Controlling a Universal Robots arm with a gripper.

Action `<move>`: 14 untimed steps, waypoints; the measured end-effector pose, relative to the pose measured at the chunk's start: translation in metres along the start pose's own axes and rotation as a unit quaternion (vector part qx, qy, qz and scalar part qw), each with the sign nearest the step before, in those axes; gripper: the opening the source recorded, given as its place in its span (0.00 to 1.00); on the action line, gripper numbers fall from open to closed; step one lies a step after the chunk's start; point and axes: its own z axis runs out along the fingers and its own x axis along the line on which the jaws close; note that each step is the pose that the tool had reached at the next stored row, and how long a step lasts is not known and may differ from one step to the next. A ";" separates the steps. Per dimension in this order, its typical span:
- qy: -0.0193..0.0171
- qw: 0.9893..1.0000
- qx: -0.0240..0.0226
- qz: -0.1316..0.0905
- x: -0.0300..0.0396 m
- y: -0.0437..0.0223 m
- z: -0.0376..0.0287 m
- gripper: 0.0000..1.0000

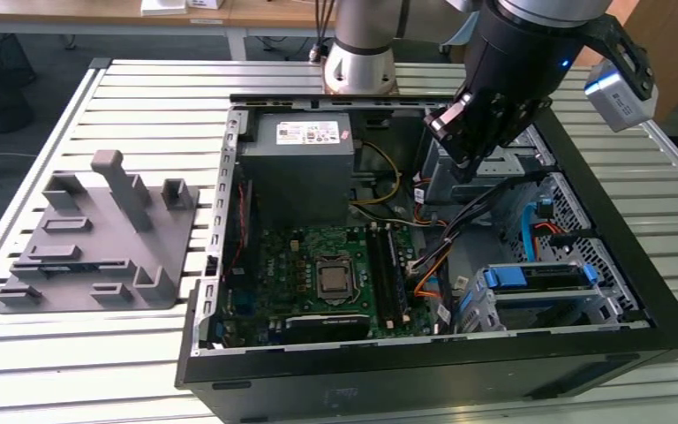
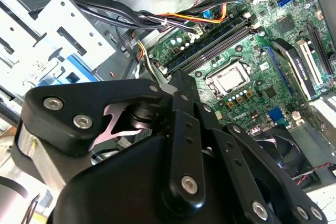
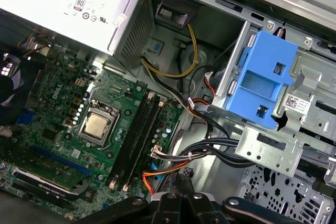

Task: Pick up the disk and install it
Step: 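Insert the first disk wire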

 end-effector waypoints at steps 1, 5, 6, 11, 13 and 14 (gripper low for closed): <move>0.000 1.000 0.000 0.000 0.0000 0.0000 0.0000 0.11; 0.000 1.000 0.000 0.000 0.0008 -0.0020 -0.0001 0.11; 0.000 1.000 0.000 0.000 0.0013 -0.0031 -0.0001 0.11; 0.000 1.000 0.001 0.000 0.0046 -0.0113 -0.0002 0.11; 0.000 1.000 0.001 0.000 0.0061 -0.0150 -0.0003 0.11; 0.000 1.000 0.001 0.000 0.0067 -0.0164 -0.0002 0.11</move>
